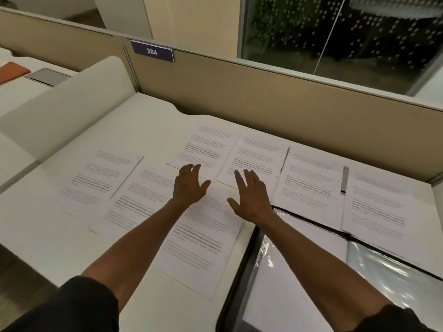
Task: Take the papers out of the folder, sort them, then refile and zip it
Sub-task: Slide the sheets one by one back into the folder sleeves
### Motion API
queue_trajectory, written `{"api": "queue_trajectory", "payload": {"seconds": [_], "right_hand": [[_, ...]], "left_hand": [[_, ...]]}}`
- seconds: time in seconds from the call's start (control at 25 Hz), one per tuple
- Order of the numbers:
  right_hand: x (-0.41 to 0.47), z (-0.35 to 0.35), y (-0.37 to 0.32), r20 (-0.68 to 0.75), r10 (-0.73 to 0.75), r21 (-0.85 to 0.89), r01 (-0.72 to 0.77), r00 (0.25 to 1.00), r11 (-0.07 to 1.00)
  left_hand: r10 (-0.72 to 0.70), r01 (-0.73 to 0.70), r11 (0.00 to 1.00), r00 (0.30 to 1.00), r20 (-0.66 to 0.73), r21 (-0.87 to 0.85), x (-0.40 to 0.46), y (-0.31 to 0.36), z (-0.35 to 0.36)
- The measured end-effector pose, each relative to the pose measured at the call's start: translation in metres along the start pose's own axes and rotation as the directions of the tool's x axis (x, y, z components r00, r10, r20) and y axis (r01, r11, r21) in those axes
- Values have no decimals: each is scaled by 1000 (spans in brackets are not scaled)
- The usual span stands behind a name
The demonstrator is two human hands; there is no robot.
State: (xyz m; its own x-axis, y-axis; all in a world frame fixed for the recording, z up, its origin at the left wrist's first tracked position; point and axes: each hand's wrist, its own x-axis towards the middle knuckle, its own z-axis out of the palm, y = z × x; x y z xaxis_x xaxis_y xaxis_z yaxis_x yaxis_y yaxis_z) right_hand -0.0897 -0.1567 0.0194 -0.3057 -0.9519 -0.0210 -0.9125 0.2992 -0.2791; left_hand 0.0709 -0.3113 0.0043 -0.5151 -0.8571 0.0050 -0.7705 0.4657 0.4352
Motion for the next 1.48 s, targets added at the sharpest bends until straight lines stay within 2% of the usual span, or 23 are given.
{"api": "queue_trajectory", "payload": {"seconds": [0.36,0.72,0.8,0.88,0.92,0.96,1.04,1.16,1.2,1.24,1.28,1.36,1.4,1.48], "right_hand": [[39,37,-10,45,50,86,-54,998,995],[52,49,-13,56,108,182,-117,993,976],[52,49,-20,52,132,255,-141,990,957],[50,48,-26,47,164,372,-170,985,913],[50,46,-30,40,197,461,-193,980,866],[51,43,-33,45,254,571,-233,966,787],[56,30,-39,140,385,789,-338,912,513],[62,9,-41,401,421,901,-432,814,-24],[61,3,-38,469,396,882,-444,789,-159],[58,-4,-34,513,373,858,-449,773,-250],[54,-8,-29,538,357,839,-445,763,-313],[41,-13,-21,540,331,826,-412,774,-385],[33,-13,-16,521,325,833,-385,789,-398],[14,-11,-6,476,358,866,-359,803,-347]], "left_hand": [[-293,275,950,949,117,149,99,-52,14],[-363,355,908,932,-6,220,125,-62,6],[-392,392,903,919,-39,178,128,-63,-1],[-455,454,890,887,-80,-27,130,-59,-7],[-500,474,854,861,-89,-214,129,-54,-11],[-548,468,772,833,-77,-429,127,-48,-14],[-623,419,501,782,21,-757,116,-32,-20],[-611,351,105,761,218,-930,83,-3,-28],[-580,328,10,771,261,-945,67,6,-31],[-551,308,-47,786,282,-950,48,14,-33],[-528,293,-75,799,287,-953,28,21,-34],[-507,282,-50,819,268,-958,-15,32,-29],[-496,286,-8,831,252,-958,-37,38,-24],[-465,309,97,854,231,-946,-82,50,-14]]}}
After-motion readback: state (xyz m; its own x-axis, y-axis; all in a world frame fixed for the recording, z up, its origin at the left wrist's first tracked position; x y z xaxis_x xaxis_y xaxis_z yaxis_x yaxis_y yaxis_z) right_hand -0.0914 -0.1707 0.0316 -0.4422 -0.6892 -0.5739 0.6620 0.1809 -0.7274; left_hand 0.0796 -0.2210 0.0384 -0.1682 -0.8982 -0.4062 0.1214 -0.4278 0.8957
